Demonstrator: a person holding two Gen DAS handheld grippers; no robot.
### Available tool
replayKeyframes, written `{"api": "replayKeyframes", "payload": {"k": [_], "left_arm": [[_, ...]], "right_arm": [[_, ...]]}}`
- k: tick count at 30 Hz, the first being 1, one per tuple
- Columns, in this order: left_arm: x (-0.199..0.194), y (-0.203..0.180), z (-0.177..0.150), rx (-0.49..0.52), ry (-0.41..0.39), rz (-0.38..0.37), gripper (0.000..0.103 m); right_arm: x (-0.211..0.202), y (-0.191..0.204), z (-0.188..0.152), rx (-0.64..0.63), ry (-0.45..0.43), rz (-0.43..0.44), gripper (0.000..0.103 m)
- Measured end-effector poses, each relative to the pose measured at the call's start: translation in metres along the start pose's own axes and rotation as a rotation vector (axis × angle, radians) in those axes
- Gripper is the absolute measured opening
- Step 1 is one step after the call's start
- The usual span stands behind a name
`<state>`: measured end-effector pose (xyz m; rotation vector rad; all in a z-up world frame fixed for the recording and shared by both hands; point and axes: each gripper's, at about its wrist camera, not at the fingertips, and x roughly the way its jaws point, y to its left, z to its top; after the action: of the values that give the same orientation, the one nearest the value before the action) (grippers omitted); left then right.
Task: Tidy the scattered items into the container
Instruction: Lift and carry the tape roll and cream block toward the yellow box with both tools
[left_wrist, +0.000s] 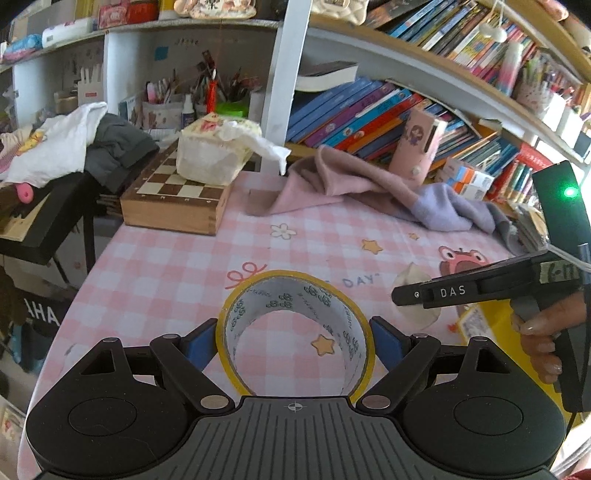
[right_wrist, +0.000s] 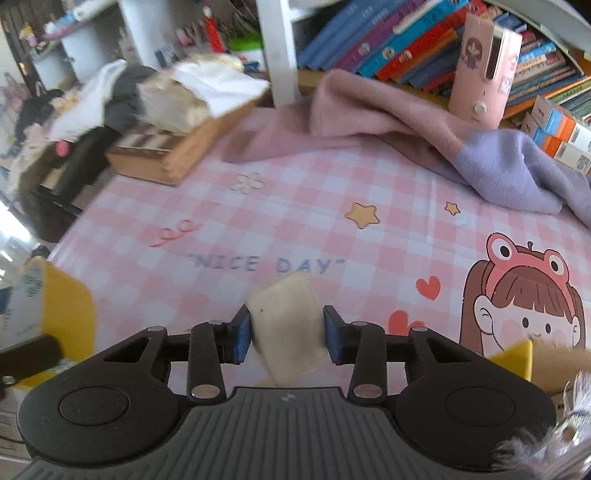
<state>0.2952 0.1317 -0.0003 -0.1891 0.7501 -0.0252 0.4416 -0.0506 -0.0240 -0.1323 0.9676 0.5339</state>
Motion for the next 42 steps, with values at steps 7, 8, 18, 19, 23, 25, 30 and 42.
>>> {"api": "replayKeyframes", "payload": {"k": [7, 8, 18, 19, 23, 25, 30, 42], "left_arm": [[-0.035, -0.008, -0.016, 0.000, -0.028, -0.005, 0.087], [-0.040, -0.009, -0.018, -0.001, -0.032, -0.004, 0.087], [-0.088, -0.019, -0.045, -0.007, -0.065, -0.017, 0.087], [-0.092, -0.020, -0.048, -0.006, -0.067, -0.021, 0.087], [-0.108, -0.023, -0.060, -0.008, -0.075, -0.037, 0.087], [-0.115, -0.023, -0.066, -0.008, -0.077, -0.040, 0.087], [-0.140, -0.022, -0.090, -0.011, -0.080, -0.053, 0.087], [-0.200, -0.019, -0.160, -0.023, -0.042, -0.079, 0.087]], "right_arm": [[-0.045, 0.022, -0.020, -0.014, -0.065, 0.052, 0.037], [-0.051, 0.024, -0.024, -0.015, -0.073, 0.059, 0.037], [-0.106, 0.046, -0.068, -0.009, -0.119, 0.143, 0.037], [-0.111, 0.048, -0.073, -0.011, -0.123, 0.147, 0.037], [-0.127, 0.058, -0.093, -0.011, -0.134, 0.152, 0.037], [-0.133, 0.063, -0.104, -0.003, -0.136, 0.150, 0.037], [-0.148, 0.077, -0.134, 0.023, -0.127, 0.147, 0.037], [-0.190, 0.121, -0.223, 0.037, -0.112, 0.145, 0.037]]}}
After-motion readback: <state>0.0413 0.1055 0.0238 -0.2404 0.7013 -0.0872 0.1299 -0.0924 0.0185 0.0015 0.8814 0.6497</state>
